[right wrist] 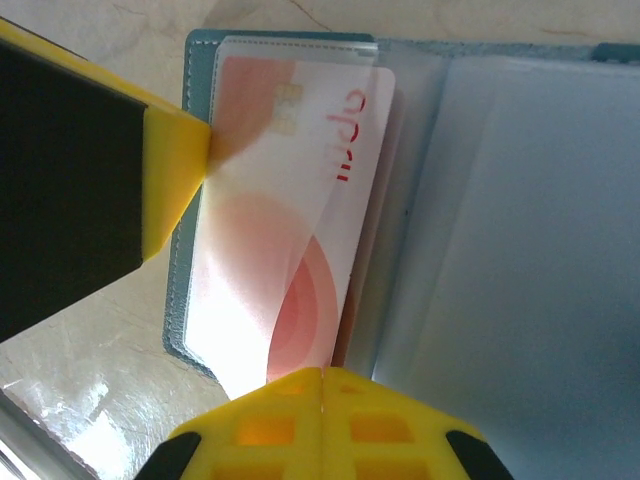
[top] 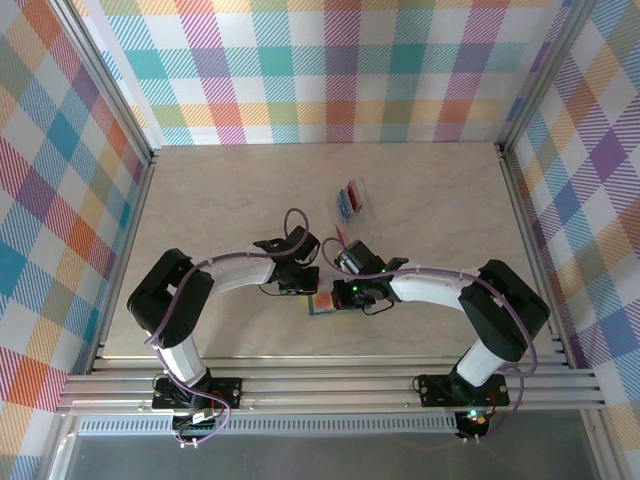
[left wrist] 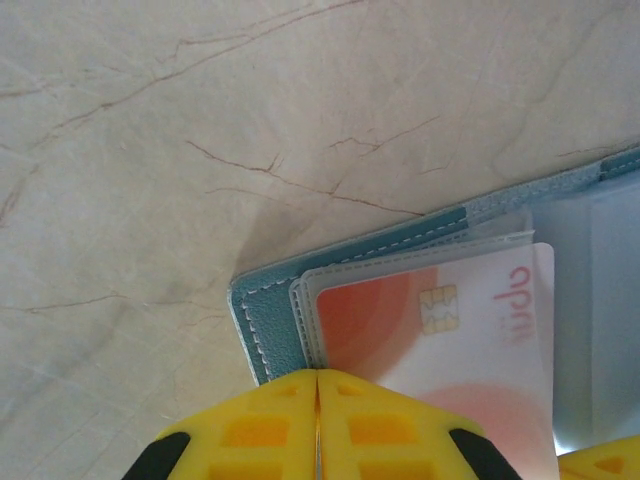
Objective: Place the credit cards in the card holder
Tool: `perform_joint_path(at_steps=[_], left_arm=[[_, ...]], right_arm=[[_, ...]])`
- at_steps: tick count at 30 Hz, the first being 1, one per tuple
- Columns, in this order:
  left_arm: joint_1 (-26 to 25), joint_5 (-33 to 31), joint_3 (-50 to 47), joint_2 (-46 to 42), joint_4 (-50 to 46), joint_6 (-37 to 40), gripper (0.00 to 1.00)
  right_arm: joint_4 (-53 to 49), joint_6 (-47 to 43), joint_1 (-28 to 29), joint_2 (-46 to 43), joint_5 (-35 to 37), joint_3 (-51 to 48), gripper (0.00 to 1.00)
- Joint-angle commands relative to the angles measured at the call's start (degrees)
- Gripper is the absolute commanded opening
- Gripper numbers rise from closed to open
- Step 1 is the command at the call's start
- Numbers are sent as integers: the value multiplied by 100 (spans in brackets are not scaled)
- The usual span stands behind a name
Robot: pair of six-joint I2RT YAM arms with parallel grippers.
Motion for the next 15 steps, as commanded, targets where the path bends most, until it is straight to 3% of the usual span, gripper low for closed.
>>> perform_joint_path(at_steps=[1,7,15], left_arm=[[36,-19,72,67,-187,188,9],[51,174,-94,143,95,235,9],[103,287,-171,274,188,294,9]], right_arm=[[37,-23,72,4,-64,126,1],[-327,-55,72,-327,216,81,27],[-1267,-299,64,-924,949,267,45]])
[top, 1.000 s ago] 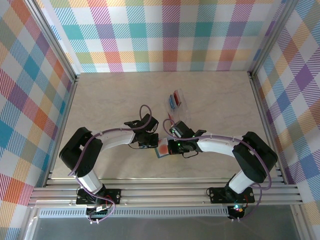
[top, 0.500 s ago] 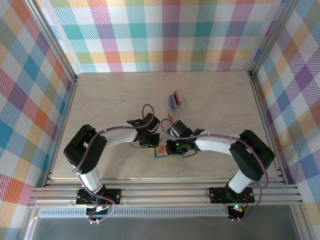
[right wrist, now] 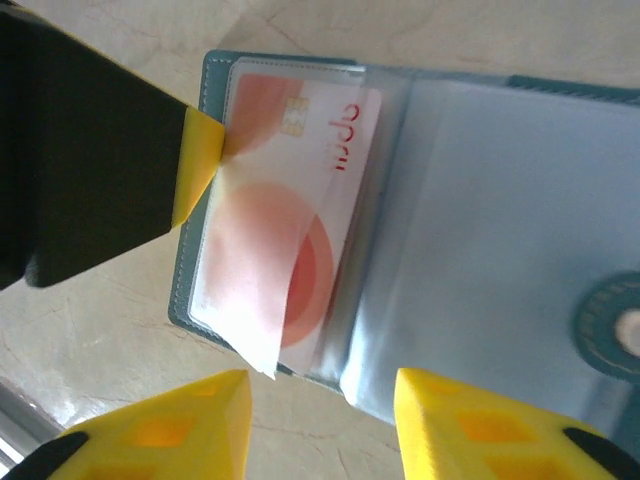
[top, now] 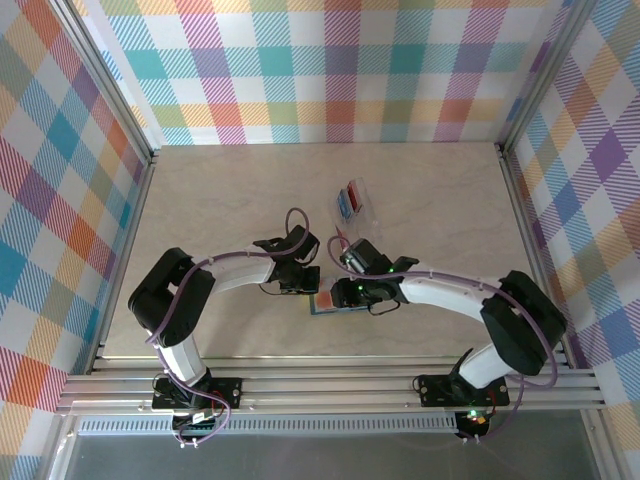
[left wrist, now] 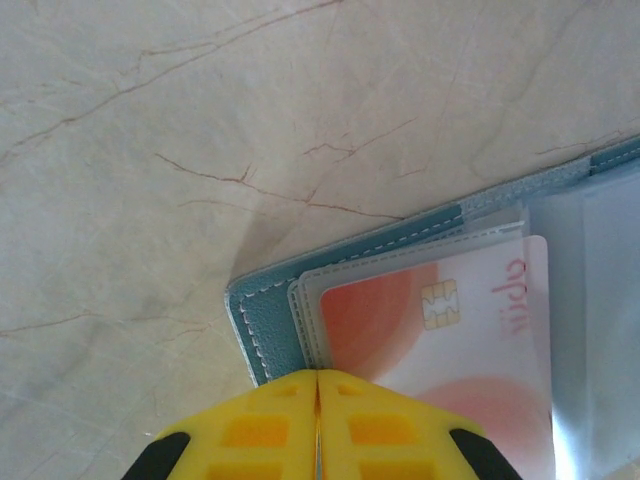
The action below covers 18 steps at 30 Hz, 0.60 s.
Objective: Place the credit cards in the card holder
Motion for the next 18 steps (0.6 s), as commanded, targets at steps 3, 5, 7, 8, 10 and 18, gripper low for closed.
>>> perform_joint_path(at_steps=[3,5,7,8,10,18], left_arm=[[51,70,-162,253,55,155,9],[48,77,-171,269,63,172,8],[48,60,-204,253,77,180,8],[55,30,-202,237,47,195,8],[53,22,-229,186,53,207,8],[54,183,-250,179,115,182,8]], right_arm=[[-819,-294,-27,-273,678,375,49],[-929,-372,-91,-211,840,485,48],[-1027,-433,-130,-71,988,625,47],[-1068,-468,-138,36,1082,704,46],[-1084,-499,-138,246,1180,818,45],[-986,-581,-165,905,1306,1056,44]])
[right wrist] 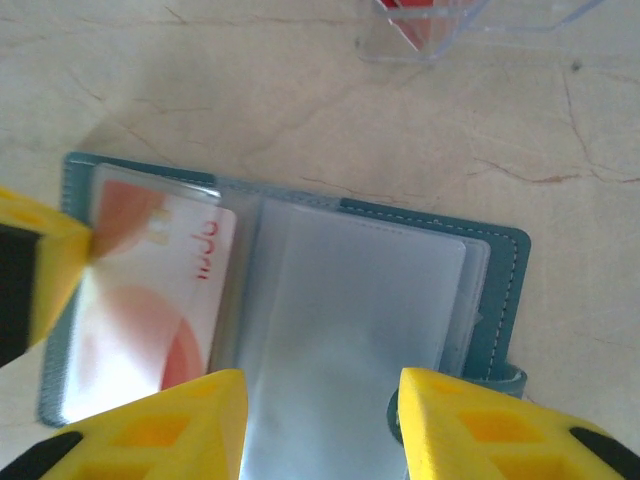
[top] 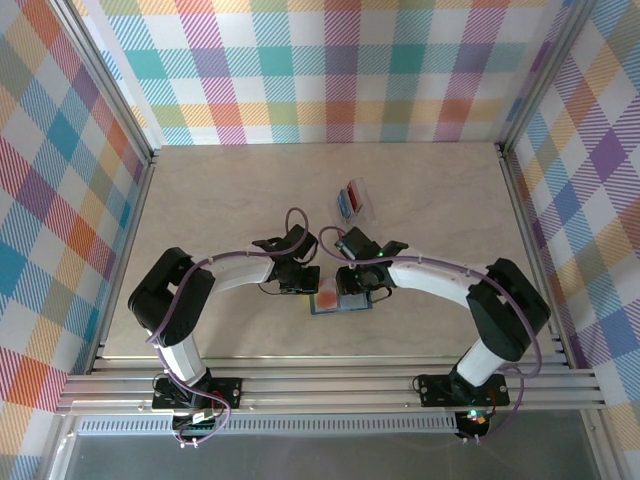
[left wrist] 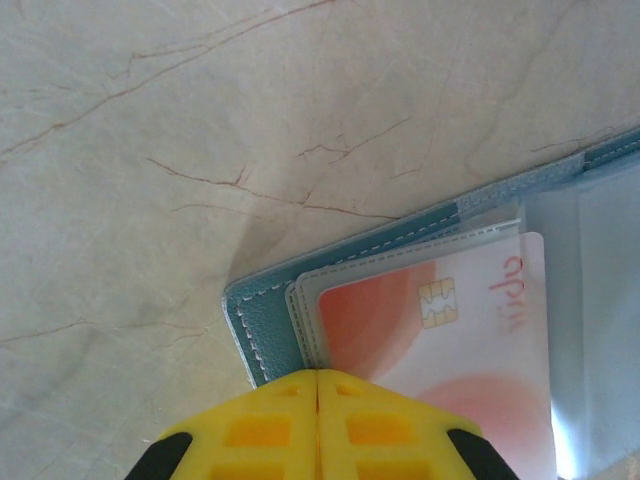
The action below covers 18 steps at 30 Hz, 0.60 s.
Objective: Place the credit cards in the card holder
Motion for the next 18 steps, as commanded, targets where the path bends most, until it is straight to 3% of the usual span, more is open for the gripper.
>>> perform_joint_path(at_steps=[1,18], left_arm=[[31,62,-213,157,45,72,8],[33,127,-226,149,71,64,8]], right_arm=[[-140,-126,-41,202,146,166,45],[24,-79,-34,739,-254,139,43]])
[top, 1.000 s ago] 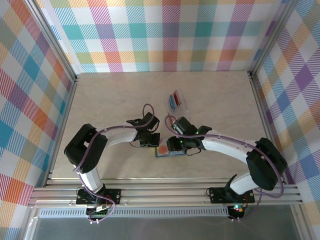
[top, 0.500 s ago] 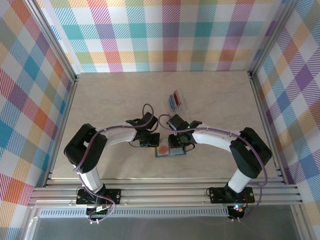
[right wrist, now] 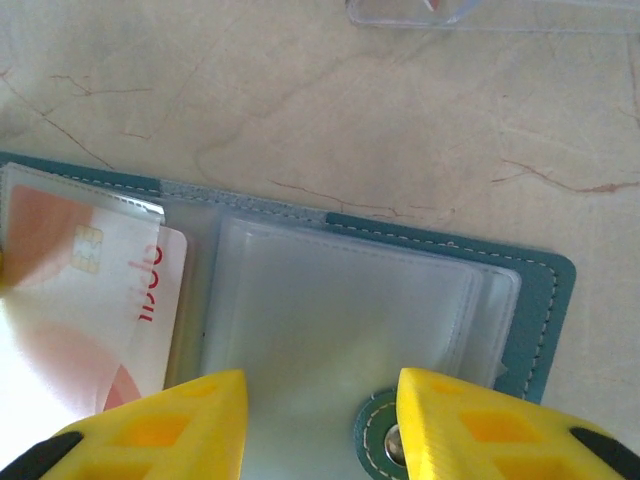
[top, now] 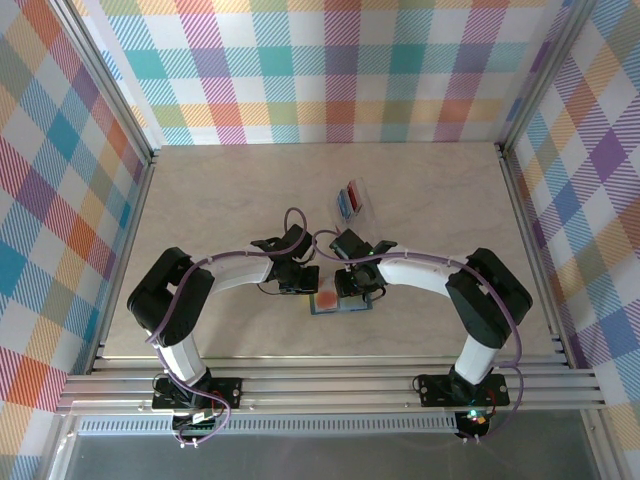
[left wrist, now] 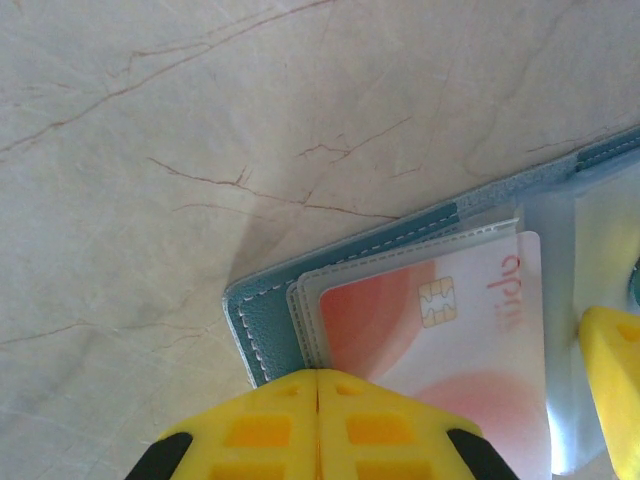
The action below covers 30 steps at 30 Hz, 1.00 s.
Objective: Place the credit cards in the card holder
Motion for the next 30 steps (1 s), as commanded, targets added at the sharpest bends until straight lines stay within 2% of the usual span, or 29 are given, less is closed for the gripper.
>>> perform_joint_path(at_steps=[1,17,21,28,30], left_arm=[[3,33,-183,166,21,57,8],[-2,61,-174,206,26,56,8],[1,96,-174,224,32,57,8],[0,114,-182,217,46,57,8],[-1,121,-178,211,48,59,8]], right_arm=[[-49,-28,-7,206,-223,-10,42],[159,-55,-7,-266,-684,-162,11],[210,-92,-7,-338,-780,-166,8],[-144,-229,-12,-578,-398,66,12],[-393,-258,-25,-546,-188,230,22]])
